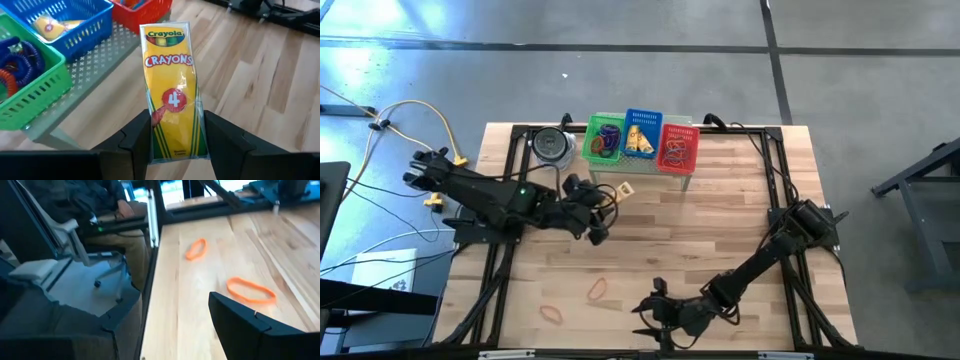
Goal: Pick & Place Office Desk Supplies
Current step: Put the yellow crayon box into the blue bin on the shelf
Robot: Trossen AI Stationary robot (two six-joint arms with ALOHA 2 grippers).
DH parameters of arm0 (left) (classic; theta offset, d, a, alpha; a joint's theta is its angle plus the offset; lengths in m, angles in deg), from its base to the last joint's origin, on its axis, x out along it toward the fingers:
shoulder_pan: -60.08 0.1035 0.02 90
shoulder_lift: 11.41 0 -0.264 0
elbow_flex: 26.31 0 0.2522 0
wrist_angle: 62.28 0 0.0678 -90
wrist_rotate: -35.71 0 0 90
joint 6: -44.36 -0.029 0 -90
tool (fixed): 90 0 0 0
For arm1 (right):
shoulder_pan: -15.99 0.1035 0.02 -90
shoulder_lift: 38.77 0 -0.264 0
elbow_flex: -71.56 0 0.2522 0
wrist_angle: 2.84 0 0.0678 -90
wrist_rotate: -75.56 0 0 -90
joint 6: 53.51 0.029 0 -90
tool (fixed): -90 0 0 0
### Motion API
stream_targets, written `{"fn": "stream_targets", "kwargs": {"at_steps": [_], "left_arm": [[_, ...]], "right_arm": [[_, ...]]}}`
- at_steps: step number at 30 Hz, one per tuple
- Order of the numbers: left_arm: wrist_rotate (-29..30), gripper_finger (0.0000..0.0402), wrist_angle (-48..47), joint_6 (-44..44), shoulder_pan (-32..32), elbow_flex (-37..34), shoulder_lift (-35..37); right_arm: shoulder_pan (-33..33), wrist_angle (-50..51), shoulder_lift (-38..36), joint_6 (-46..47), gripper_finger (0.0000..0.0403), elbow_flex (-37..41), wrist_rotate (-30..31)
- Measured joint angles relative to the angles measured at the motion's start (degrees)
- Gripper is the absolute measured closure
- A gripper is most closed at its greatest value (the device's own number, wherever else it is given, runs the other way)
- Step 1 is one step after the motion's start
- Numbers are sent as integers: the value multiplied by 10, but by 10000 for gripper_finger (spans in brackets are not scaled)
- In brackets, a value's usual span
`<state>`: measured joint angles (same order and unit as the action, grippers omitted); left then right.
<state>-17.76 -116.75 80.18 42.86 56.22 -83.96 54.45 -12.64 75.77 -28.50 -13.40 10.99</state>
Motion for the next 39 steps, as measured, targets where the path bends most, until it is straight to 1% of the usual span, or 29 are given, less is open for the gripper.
{"fn": "stream_targets", "kwargs": {"at_steps": [3,6,11,15,20,24,30,33,39], "left_arm": [[5,251,29,-18,13,0,1],[-4,251,66,-34,46,0,1],[-87,251,123,-77,143,0,1],[-133,251,144,-82,225,0,-3],[-204,251,161,-93,297,1,-17],[-253,250,207,-108,328,1,-44],[-264,250,284,-108,367,1,-76],[-275,250,292,-107,390,0,-91],[-348,250,352,-105,419,1,-128]], "right_arm": [[0,21,0,7,184,0,-1],[0,31,0,9,184,0,-1],[2,44,0,10,184,0,-1],[2,76,0,42,184,0,-1],[0,89,0,54,184,0,0],[-1,100,0,54,184,0,12],[-3,113,0,61,184,0,16],[-3,122,0,72,184,0,16],[-3,123,0,78,184,0,15]]}}
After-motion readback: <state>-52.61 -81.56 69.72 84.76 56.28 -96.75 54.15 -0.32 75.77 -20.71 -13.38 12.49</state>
